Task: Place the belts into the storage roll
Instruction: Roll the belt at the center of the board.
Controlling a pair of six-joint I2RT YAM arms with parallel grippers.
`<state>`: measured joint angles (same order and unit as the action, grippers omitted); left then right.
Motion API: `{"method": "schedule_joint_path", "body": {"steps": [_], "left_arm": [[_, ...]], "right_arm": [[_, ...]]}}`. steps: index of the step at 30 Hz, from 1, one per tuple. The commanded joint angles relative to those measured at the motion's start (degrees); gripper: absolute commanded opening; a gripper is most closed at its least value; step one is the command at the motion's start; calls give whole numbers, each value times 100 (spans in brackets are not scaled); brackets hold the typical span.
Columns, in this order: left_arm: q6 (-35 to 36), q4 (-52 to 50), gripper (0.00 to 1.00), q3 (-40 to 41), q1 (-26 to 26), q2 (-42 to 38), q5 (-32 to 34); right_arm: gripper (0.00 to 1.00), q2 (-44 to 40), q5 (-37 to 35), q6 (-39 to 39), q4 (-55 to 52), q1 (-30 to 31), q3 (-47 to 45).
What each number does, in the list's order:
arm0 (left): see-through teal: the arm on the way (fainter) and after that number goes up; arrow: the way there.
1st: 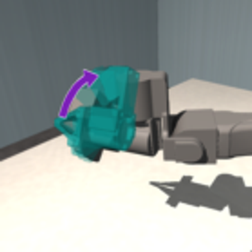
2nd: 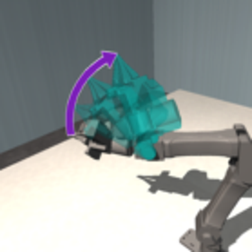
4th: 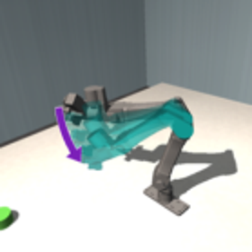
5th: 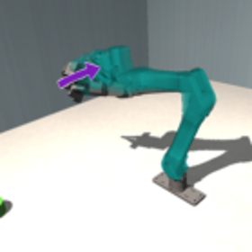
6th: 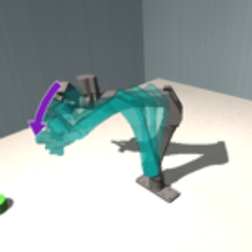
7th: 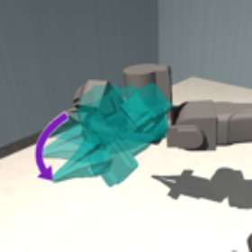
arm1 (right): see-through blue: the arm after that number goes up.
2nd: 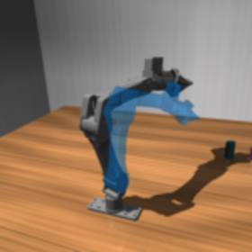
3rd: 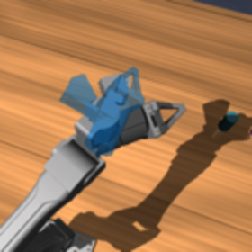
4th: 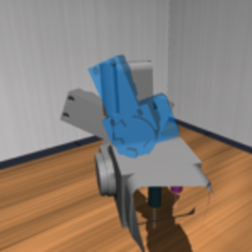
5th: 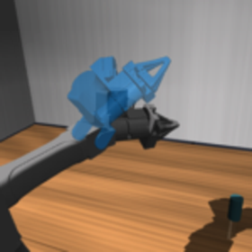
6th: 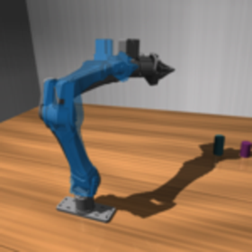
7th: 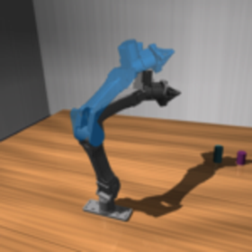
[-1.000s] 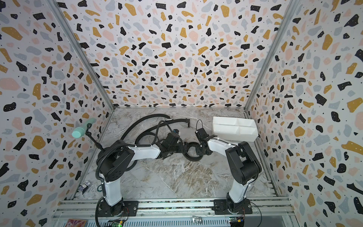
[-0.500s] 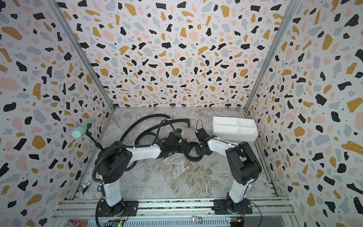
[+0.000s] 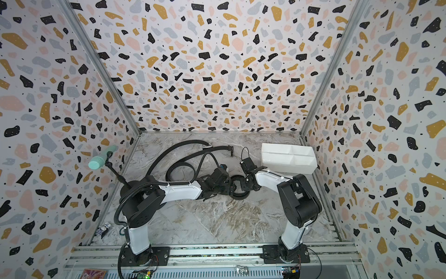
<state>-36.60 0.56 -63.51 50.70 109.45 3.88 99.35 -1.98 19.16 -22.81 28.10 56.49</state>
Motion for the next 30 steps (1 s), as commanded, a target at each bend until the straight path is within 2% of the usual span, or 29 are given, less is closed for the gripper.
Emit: {"method": "schedule_joint_path", "body": {"steps": [1, 7, 11, 17, 21, 25, 30], "left_arm": [[-78, -91, 78, -250, 9, 223, 157], [45, -250, 60, -790, 8, 733, 156], [99, -426, 40, -885, 1, 862, 210], [398, -827, 14, -1180, 4, 999, 165], [935, -1348, 8, -1491, 8, 1079, 78], [1612, -2024, 7, -1763, 4, 1099, 210], [2502, -2577, 7, -1858, 16, 1030, 513]], "right_arm": [[27, 447, 262, 23, -565, 29, -414], [27, 466, 320, 13, -562, 38, -422], [28, 377, 332, 2, -583, 35, -422], [40, 142, 623, 22, -581, 40, -487], [53, -362, 826, 31, -717, -26, -637], [64, -987, 1241, -62, -923, -337, -793], [72, -1670, 1694, -120, -1121, -648, -868]]}}
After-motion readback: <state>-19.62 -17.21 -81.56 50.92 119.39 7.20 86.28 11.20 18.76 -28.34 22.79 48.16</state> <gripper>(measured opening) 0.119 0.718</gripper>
